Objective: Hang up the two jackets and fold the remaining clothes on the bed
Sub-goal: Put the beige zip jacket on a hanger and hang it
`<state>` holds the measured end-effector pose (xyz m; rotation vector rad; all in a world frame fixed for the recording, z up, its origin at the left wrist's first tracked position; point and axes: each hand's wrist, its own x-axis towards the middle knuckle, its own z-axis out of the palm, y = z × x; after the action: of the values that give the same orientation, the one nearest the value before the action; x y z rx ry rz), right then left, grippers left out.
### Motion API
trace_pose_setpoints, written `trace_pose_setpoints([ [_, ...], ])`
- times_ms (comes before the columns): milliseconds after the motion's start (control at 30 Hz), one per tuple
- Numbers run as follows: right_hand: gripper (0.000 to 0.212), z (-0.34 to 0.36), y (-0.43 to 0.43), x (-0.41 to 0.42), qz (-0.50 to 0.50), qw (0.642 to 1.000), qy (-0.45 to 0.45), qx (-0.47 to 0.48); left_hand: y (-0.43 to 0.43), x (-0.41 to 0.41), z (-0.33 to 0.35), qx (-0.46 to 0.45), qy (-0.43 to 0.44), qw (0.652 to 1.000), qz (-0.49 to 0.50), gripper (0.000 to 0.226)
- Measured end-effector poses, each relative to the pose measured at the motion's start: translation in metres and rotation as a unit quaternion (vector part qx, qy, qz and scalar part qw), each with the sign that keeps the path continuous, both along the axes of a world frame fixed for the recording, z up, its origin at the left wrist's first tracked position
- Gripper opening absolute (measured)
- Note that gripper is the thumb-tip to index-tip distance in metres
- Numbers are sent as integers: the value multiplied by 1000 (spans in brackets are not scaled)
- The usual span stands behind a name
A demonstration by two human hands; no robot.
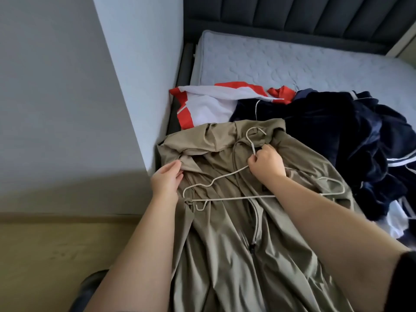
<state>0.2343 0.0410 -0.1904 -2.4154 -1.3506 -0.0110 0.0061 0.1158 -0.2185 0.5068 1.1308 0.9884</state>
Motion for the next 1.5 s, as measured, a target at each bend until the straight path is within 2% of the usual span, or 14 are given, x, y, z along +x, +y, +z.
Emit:
trace_pose_setpoints([
  [133, 27, 15, -31, -13, 8, 993, 22, 114, -12, -25, 17, -69, -124, 990, 18, 19],
  [233, 39, 33, -48, -21, 4, 987, 19, 159, -25, -42, 31, -118, -186, 975, 25, 20],
  [333, 46, 52, -60, -33, -9, 987, 24, 162, -45, -55, 46, -118, -203, 971, 34, 32],
  [467, 52, 75, -66, -43, -59, 978, 72, 188, -63, -73, 57, -112, -235, 965, 26, 32],
  [533, 54, 87, -66, -44, -99, 968, 101, 209, -67, -80, 59, -125, -204, 971, -5, 28],
  [600, 54, 95, -67, -44, -114, 975, 68, 175, -70, -83, 62, -135, -169, 976, -19, 24],
  [700, 48, 93, -74, -48, -72, 992, -45, 92, -73, -85, 68, -99, -145, 984, 0, 23],
  [767, 46, 87, -77, -54, -52, 993, -72, 73, -76, -84, 72, -48, -151, 987, 0, 24],
  [933, 45, 91, -76, -69, -50, 994, -25, 90, -85, -83, 86, 47, -206, 977, -35, 21],
  [1167, 51, 107, -78, -83, -23, 986, 39, 158, -85, -98, 92, 54, -248, 967, -28, 25],
  [1267, 49, 108, -79, -96, 5, 991, -20, 133, -96, -96, 100, 71, -252, 962, -77, 24],
  [1367, 47, 101, -75, -112, 18, 995, -37, 92, -118, -85, 107, 92, -261, 944, -179, 23],
  [1433, 46, 95, -69, -119, 1, 997, 4, 72, -136, -79, 108, 105, -259, 924, -262, 26],
  [1500, 50, 92, -62, -123, -12, 993, 103, 60, -151, -76, 104, 108, -233, 897, -359, 32],
])
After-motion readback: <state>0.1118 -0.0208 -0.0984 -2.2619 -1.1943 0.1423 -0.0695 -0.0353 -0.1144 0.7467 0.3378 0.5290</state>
